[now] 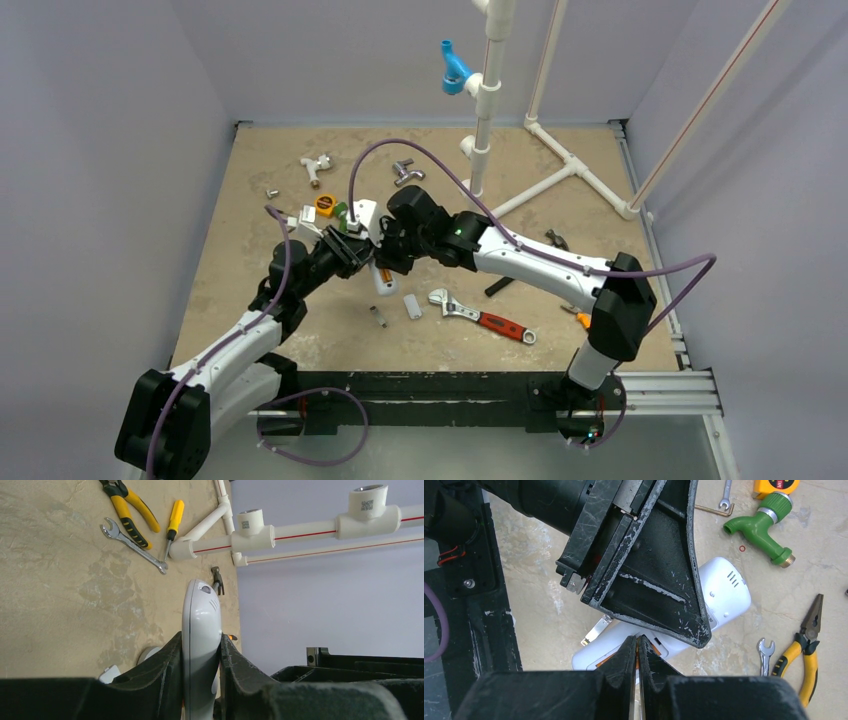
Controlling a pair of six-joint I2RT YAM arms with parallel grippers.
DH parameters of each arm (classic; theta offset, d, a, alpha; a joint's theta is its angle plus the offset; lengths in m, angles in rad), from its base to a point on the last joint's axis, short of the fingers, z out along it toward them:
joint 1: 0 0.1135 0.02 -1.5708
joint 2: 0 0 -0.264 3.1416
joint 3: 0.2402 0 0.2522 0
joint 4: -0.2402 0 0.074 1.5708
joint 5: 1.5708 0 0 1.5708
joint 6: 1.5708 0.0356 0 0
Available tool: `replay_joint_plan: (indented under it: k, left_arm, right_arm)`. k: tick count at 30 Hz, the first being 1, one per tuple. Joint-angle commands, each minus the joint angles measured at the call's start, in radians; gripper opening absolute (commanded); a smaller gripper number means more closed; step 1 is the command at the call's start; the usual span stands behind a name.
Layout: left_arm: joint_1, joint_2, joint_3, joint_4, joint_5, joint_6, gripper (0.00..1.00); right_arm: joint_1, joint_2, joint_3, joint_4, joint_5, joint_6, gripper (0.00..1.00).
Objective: Load the batteries into the remote control
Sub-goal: Load the battery into the remote control, then adjust the battery in the remote control.
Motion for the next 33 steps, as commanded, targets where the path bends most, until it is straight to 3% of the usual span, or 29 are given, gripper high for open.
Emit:
replay_joint_plan:
  k: [1, 9, 15, 18, 24, 33]
  left_arm:
    - [-0.024, -0.032, 0.048, 0.143, 0.085, -0.044, 0.0]
    - [-0.024, -0.033, 0.046, 0.157, 0.09, -0.009, 0.0]
    - [-0.024, -0.037, 0.032, 0.2, 0.095, 0.014, 0.0]
    - [-0.024, -0.038, 0.026, 0.225, 0.104, 0.03, 0.0]
    - [-0.024, -0.038, 0.016, 0.334, 0.138, 0.082, 0.0]
    - [-0.024, -0.011, 0.021, 0.45, 0.181, 0.084, 0.0]
  right_arm:
    - [0.012, -0.035, -0.013, 0.059, -0.019, 0.015, 0.02]
    - [0.007, -0.255, -0.224, 0.287, 0.036, 0.085, 0.07]
    - [-0.039, -0.388, -0.36, 0.406, 0.142, 0.258, 0.1]
    - [-0.088, -0.455, -0.446, 0.487, 0.19, 0.401, 0.21]
    - [-0.204, -0.504, -0.582, 0.649, -0.019, 0.673, 0.53]
    - [-0.207, -0.446, -0.632, 0.873, -0.203, 0.88, 0.7]
